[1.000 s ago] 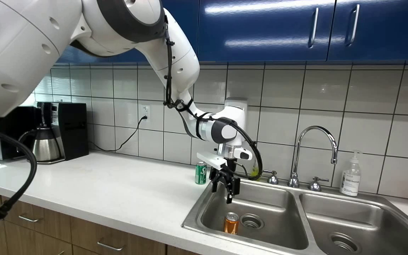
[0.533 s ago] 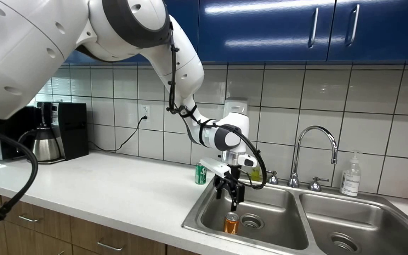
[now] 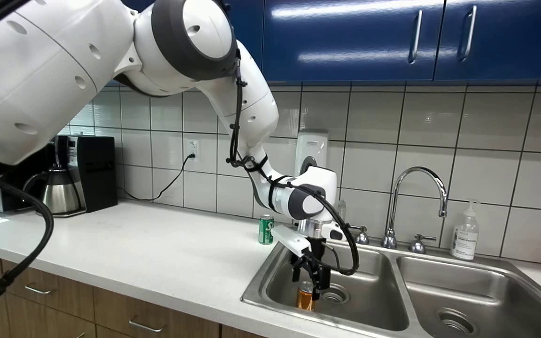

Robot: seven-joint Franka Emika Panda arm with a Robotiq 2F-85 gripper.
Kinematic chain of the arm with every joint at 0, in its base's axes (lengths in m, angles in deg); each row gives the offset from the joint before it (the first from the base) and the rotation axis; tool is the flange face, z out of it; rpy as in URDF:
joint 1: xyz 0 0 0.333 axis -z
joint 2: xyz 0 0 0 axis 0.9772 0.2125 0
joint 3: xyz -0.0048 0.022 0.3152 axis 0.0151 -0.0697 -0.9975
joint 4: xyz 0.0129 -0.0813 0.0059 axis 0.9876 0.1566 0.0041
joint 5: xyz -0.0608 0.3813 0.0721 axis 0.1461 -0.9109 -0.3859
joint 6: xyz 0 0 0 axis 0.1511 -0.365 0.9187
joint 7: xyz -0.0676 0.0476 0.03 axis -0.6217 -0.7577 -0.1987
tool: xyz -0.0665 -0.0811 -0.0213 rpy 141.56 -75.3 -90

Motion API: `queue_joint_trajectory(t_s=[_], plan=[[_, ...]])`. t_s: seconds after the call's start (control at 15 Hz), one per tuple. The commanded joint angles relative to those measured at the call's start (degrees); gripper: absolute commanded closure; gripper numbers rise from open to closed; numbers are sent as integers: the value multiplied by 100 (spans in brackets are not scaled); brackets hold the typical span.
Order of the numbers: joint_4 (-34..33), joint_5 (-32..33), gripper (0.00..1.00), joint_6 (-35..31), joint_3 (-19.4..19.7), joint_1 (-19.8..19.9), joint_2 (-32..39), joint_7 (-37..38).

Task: Remove the can from the sink

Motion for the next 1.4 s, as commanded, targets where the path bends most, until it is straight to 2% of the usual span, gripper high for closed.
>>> queue_joint_trajectory(t_s=[0.0, 1.33], plan=[[-194, -153, 0, -184, -134, 129, 261, -56], [-705, -152, 0, -592, -293, 42, 822, 64]])
